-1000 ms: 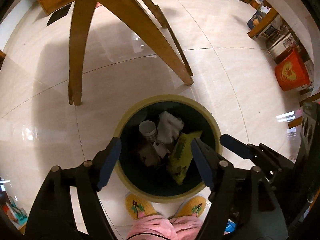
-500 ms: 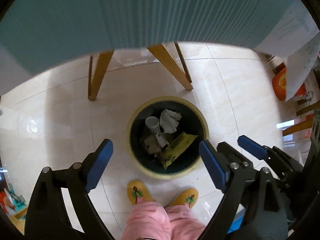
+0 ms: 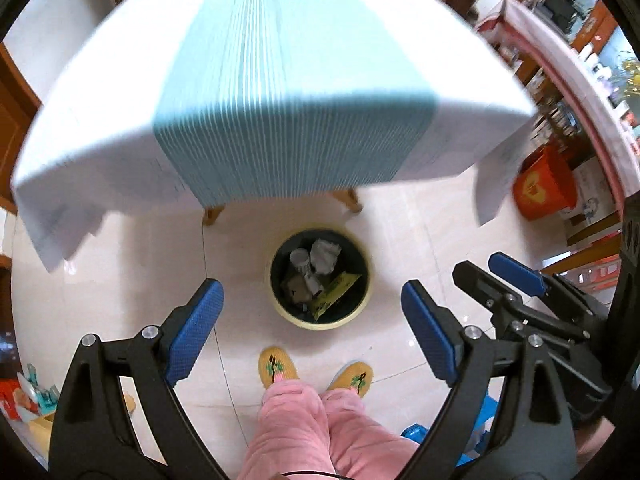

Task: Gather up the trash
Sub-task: 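Raise both empty tools back toward the table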

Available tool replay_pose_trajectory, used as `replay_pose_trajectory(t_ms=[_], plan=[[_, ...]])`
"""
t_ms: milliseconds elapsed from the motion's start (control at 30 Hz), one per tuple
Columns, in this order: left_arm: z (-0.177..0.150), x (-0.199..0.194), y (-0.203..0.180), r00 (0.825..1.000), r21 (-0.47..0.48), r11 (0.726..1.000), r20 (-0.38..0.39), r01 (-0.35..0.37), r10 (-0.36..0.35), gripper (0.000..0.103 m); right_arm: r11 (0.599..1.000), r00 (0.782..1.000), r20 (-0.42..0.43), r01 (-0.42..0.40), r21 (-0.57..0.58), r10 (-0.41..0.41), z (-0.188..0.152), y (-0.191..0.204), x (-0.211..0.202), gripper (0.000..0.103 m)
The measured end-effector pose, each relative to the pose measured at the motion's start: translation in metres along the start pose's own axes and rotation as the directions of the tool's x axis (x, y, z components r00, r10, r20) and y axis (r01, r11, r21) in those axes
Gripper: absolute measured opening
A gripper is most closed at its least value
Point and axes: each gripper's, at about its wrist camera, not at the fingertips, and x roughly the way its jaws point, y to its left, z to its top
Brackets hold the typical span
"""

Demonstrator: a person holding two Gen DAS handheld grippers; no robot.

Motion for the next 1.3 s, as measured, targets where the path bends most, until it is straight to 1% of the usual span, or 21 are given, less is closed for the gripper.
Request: replay_pose_trajectory(t_ms=[133,233,367,400,567,667,700,767,900,1033,1133,1200,1300], plan=[[0.02,-0.056,-0.008,0.998,0.024,0.999,0.061,0.025,-0.027,0.089,1.0,0.996,0.083,-0.01,-0.008,0.011,0.025,0.01,-0.058,0.056],[0.037,-0.095,-0.014,0.993,0.045,0.999,0.112,0.031,-0.035,0.089,1.0,0.99,0.138,-0.01,-0.012,0.011,0.041,0.018,-0.097,0.058],[0.059,-0.14,-0.022,0.982,0.061,0.998,0.184,0.032,-0.043,0.089,0.999,0.978,0.208,-0.029,-0.014,0.031,0.06,0.023,-0.142,0.059],[0.064,-0.152,-0.025,0.977,0.069,0.997,0.21,0.026,-0.04,0.089,0.999,0.973,0.227,-0.033,-0.019,0.036,0.065,0.025,-0.153,0.059],[0.086,-0.195,-0.044,0.963,0.097,0.995,0.268,0.004,-0.03,0.089,0.998,0.951,0.302,-0.048,-0.051,0.061,0.085,0.039,-0.204,0.06],[0.095,-0.211,-0.052,0.956,0.108,0.994,0.293,-0.008,-0.024,0.089,0.995,0.938,0.335,-0.07,-0.076,0.092,0.098,0.045,-0.225,0.061],[0.099,-0.217,-0.055,0.951,0.109,0.994,0.308,-0.022,-0.012,0.089,0.993,0.934,0.344,-0.076,-0.086,0.101,0.103,0.048,-0.234,0.061],[0.105,-0.224,-0.059,0.945,0.107,0.994,0.327,-0.038,0.002,0.089,0.992,0.928,0.357,-0.076,-0.1,0.106,0.113,0.053,-0.241,0.061],[0.122,-0.234,-0.058,0.938,0.08,0.996,0.345,-0.043,0.013,0.089,0.989,0.914,0.387,-0.083,-0.123,0.125,0.133,0.058,-0.254,0.061],[0.14,-0.227,-0.053,0.937,0.046,0.998,0.349,-0.052,0.033,0.089,0.986,0.902,0.409,-0.09,-0.141,0.141,0.15,0.061,-0.258,0.062],[0.158,-0.215,-0.045,0.936,0.012,0.998,0.349,-0.062,0.054,0.089,0.986,0.906,0.401,-0.087,-0.141,0.137,0.171,0.062,-0.25,0.062],[0.177,-0.208,-0.037,0.938,-0.019,0.999,0.345,-0.033,0.038,0.088,0.988,0.909,0.396,-0.085,-0.132,0.132,0.188,0.065,-0.242,0.062],[0.208,-0.194,-0.025,0.94,-0.026,0.999,0.341,-0.021,0.028,0.088,0.988,0.908,0.398,-0.081,-0.13,0.127,0.217,0.069,-0.226,0.062]])
